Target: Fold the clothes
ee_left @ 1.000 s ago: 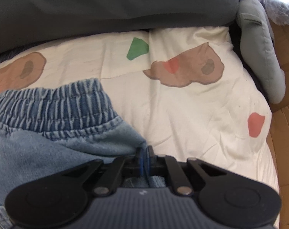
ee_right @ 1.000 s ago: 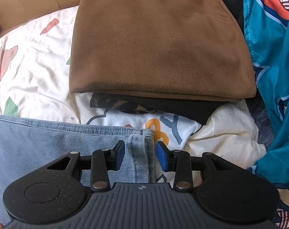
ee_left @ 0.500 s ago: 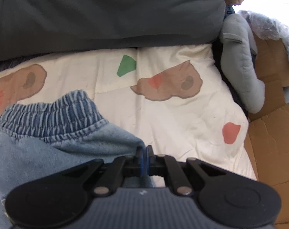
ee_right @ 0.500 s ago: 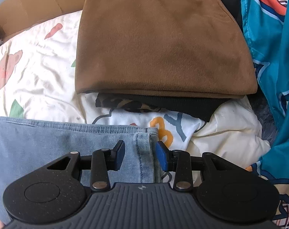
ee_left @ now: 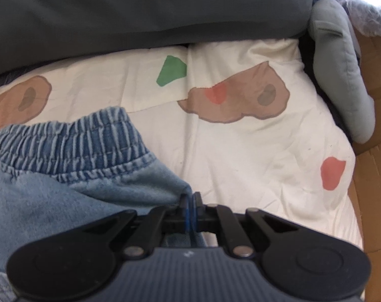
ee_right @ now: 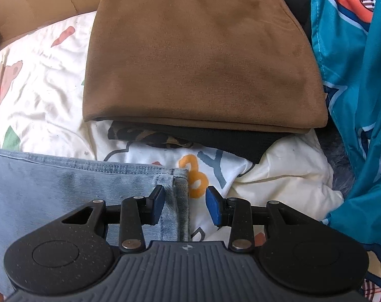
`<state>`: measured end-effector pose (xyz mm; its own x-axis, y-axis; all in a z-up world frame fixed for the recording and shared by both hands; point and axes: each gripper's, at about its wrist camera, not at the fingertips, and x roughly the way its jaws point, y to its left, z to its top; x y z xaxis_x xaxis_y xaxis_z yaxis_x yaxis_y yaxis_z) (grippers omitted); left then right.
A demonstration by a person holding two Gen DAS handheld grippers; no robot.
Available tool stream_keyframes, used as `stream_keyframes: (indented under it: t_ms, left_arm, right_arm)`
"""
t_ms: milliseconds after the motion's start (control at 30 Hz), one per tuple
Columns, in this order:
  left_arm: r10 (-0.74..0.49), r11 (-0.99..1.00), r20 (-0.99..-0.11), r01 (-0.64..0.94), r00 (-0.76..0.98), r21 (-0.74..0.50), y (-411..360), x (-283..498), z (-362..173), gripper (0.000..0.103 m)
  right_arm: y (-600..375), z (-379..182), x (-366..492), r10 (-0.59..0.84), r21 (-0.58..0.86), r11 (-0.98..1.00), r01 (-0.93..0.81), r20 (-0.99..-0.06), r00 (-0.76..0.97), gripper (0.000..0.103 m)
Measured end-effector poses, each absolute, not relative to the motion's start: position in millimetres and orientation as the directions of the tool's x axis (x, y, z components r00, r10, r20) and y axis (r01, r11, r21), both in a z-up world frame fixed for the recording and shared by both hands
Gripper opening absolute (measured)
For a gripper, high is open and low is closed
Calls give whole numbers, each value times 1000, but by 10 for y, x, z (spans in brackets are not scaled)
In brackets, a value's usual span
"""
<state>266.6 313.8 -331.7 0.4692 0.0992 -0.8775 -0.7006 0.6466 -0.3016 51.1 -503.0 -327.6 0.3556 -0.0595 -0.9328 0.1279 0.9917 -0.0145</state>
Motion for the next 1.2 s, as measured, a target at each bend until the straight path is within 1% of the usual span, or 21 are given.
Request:
stream_keyframes:
  t_ms: [167, 267, 333, 367, 533, 600, 667, 700, 733, 800, 833, 933, 1033, 1200]
  left_arm:
    - [101, 670, -893, -693, 439, -265, 3104, 2726, -3285, 5]
    - [84, 700, -896, -666, 437, -259, 3066, 2724, -3163, 10]
    - [62, 724, -895, -637, 442, -265, 3025, 2710, -3070, 21]
    - [49, 738, -894, -620, 445, -268, 2998, 2702, -3024, 23]
    - [-5, 840, -897, -484, 443, -244, 2725, 2673, -2794, 27]
    - [-24, 889, -901, -403, 432, -217, 2581, 2681, -2725, 30]
    - [-48, 939, -900, -289, 432, -188, 2398, 2692, -2655, 41]
    - [-65, 960, -898, -220, 434, -176, 2294, 2695, -2618, 52]
    - [-78, 975, -896, -155, 437, -161, 2182, 2686, -2585, 59]
    - [-86, 993, -899, -38, 431, -113, 1943, 2660, -2553, 59]
    - [-94, 995, -900, 17, 425, -95, 1834, 2645, -2552, 59]
    - [-118, 987, -912, 147, 393, -64, 1548, 2600, -2595, 59]
    - [-132, 963, -920, 269, 368, -31, 1319, 2544, -2648, 59]
    - [-148, 835, -942, 549, 302, 45, 801, 2339, -2778, 59]
  right_arm:
    - [-5002, -3258, 523, -42, -1, 994, 108, -926, 376, 43]
    - [-4965, -3209, 504, -18, 19, 996, 87, -914, 405, 43]
    - [-4932, -3185, 486, 0, 32, 997, 71, -908, 418, 43]
    - [-4918, -3193, 483, 10, 41, 997, 64, -908, 418, 43]
    - [-4890, -3304, 520, 13, 42, 997, 64, -914, 406, 43]
    - [-4897, -3356, 550, 15, 48, 996, 70, -914, 404, 43]
    - [-4897, -3401, 571, 17, 47, 997, 67, -918, 397, 43]
    - [-4896, -3420, 579, 18, 46, 997, 63, -919, 394, 43]
    - [-4893, -3429, 582, 18, 44, 997, 56, -920, 392, 43]
    - [-4901, -3437, 589, 21, 47, 997, 57, -922, 386, 37]
    - [-4909, -3437, 595, 19, 45, 997, 61, -924, 382, 25]
    - [-4928, -3438, 605, 21, 48, 997, 63, -927, 374, 19]
    - [-4922, -3427, 606, 20, 42, 998, 51, -927, 374, 17]
    - [-4940, -3384, 631, 2, 33, 996, 79, -929, 369, 15]
